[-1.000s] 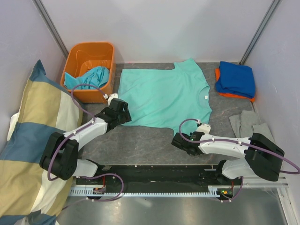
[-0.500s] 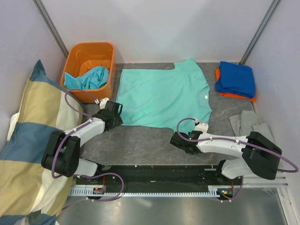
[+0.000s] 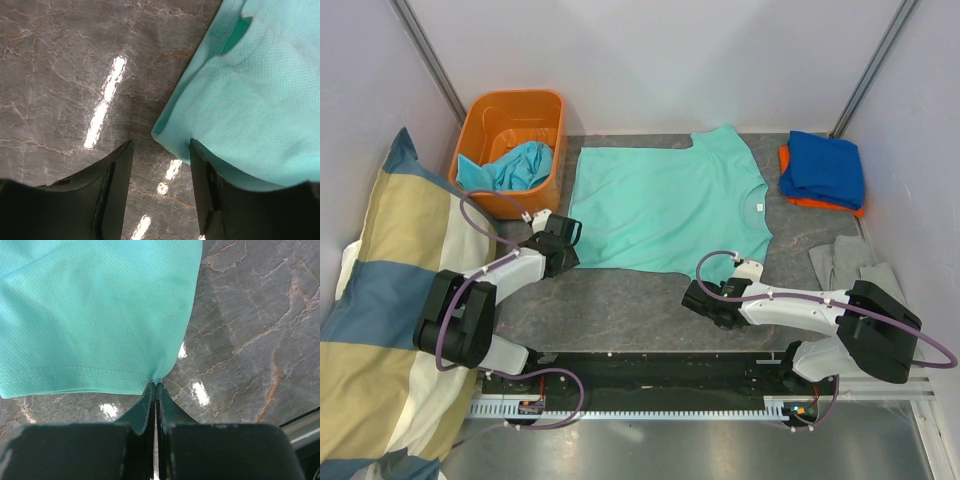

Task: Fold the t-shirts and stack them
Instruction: Fold the tshirt

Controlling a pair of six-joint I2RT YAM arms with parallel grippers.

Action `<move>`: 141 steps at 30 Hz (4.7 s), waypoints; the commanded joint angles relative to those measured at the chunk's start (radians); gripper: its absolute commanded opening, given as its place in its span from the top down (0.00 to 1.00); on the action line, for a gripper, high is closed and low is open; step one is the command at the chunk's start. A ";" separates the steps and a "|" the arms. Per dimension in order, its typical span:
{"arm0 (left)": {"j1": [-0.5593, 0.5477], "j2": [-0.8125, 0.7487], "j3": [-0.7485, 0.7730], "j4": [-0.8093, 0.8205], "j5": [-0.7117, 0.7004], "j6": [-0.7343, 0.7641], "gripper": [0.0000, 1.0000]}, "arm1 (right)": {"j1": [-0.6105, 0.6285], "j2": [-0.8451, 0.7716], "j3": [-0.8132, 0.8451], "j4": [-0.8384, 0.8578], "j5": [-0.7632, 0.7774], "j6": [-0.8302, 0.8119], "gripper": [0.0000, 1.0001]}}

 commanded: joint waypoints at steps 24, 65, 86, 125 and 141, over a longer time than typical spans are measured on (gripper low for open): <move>-0.015 0.038 0.024 0.037 0.077 -0.035 0.98 | 0.004 -0.078 0.092 -0.170 0.028 0.000 1.00; -0.041 -0.343 -0.011 -0.154 0.098 -0.070 0.98 | -0.004 -0.304 0.396 -0.593 0.309 0.107 1.00; -0.039 -0.233 0.121 -0.121 0.029 -0.059 0.98 | -0.375 -0.179 0.422 -0.006 0.225 -0.573 1.00; -0.006 0.126 0.317 0.023 -0.074 0.028 0.98 | -0.650 0.371 0.652 0.417 0.126 -0.877 1.00; 0.016 0.191 0.381 0.029 -0.066 0.042 0.98 | -0.677 0.491 0.769 0.436 0.106 -0.909 1.00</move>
